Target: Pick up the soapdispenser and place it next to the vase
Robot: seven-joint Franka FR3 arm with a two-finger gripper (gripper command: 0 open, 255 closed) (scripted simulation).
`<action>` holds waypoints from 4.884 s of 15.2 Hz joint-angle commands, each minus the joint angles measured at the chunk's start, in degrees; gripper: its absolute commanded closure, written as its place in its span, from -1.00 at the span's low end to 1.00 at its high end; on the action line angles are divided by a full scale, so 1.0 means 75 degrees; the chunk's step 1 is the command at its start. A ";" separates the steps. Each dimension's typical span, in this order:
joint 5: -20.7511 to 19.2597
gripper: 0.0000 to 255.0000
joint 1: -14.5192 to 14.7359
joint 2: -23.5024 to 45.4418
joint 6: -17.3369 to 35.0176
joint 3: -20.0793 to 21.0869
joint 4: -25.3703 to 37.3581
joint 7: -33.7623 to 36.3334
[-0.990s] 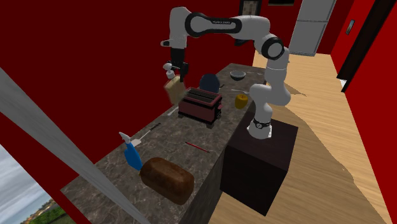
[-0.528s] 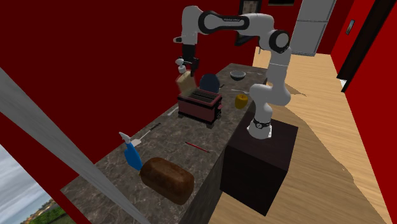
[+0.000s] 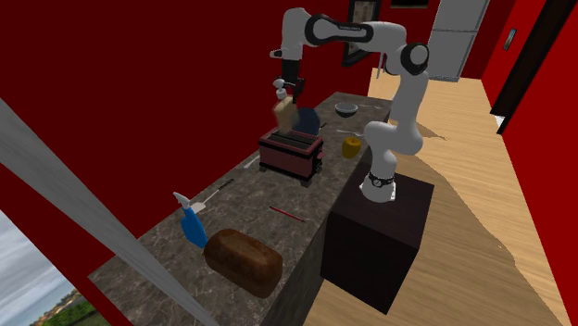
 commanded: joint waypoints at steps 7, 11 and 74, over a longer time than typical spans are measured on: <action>-0.0854 1.00 -0.0953 -0.1373 -0.0644 0.0101 -0.0558 -0.0615; -0.1213 1.00 -0.1357 -0.1869 -0.1039 -0.0012 -0.0578 -0.1075; -0.4907 1.00 -0.2931 -0.4494 -0.0104 -0.3537 -0.2143 -0.4268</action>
